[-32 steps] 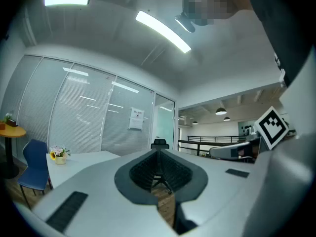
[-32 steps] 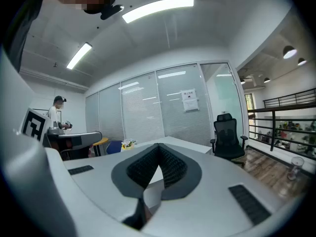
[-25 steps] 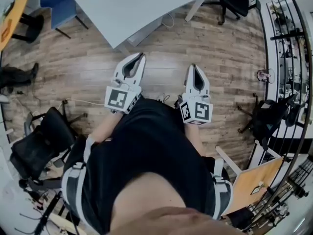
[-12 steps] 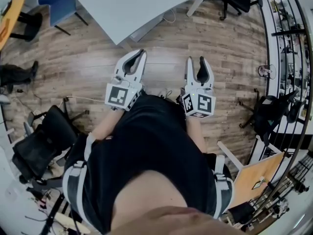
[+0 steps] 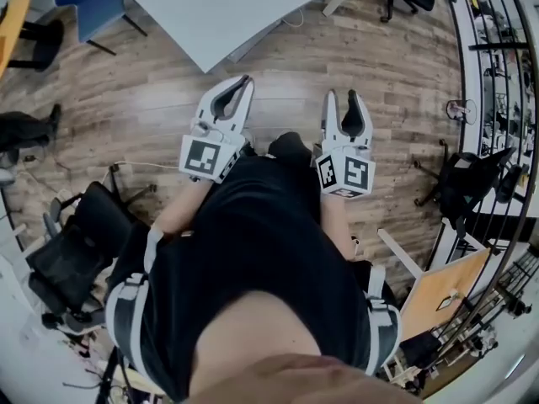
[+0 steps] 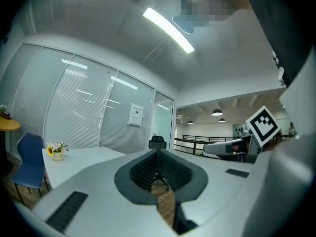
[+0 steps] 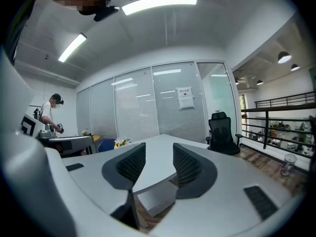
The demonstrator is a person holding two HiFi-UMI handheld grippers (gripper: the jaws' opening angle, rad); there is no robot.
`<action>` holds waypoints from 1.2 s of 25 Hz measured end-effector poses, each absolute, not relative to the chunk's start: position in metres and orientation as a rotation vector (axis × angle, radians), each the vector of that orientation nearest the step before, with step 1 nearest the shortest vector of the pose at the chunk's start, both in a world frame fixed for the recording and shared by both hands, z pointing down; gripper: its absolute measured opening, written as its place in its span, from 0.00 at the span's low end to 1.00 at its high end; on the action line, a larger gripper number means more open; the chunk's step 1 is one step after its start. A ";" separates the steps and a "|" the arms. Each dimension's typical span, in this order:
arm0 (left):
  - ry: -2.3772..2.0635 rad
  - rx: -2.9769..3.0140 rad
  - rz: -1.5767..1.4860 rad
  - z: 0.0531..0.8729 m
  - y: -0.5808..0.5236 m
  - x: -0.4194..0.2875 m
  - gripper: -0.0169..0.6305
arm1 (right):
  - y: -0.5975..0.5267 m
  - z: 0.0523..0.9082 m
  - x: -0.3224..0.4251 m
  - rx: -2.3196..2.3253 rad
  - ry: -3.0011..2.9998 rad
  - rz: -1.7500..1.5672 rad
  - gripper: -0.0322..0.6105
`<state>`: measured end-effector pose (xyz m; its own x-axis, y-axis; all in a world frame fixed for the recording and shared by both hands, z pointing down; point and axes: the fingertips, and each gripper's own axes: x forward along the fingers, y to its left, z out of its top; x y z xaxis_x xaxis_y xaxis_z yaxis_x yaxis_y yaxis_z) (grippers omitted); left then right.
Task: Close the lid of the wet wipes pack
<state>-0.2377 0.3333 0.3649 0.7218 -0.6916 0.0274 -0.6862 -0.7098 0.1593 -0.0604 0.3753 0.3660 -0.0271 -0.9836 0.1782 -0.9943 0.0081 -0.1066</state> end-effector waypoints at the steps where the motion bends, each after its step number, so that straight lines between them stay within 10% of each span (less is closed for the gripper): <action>1: -1.116 2.768 -0.055 0.366 0.326 -0.235 0.09 | 0.370 0.367 -0.058 2.163 -2.192 0.320 0.34; 30: -1.278 2.817 0.191 0.380 0.029 -0.009 0.09 | 0.054 0.374 0.189 2.001 -2.369 0.321 0.32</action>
<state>-0.0090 0.0290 0.3803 0.6526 -0.7465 0.1297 -0.7518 -0.6593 -0.0119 0.1890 0.0537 0.3741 -0.1762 -0.9728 0.1505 -0.9778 0.1553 -0.1410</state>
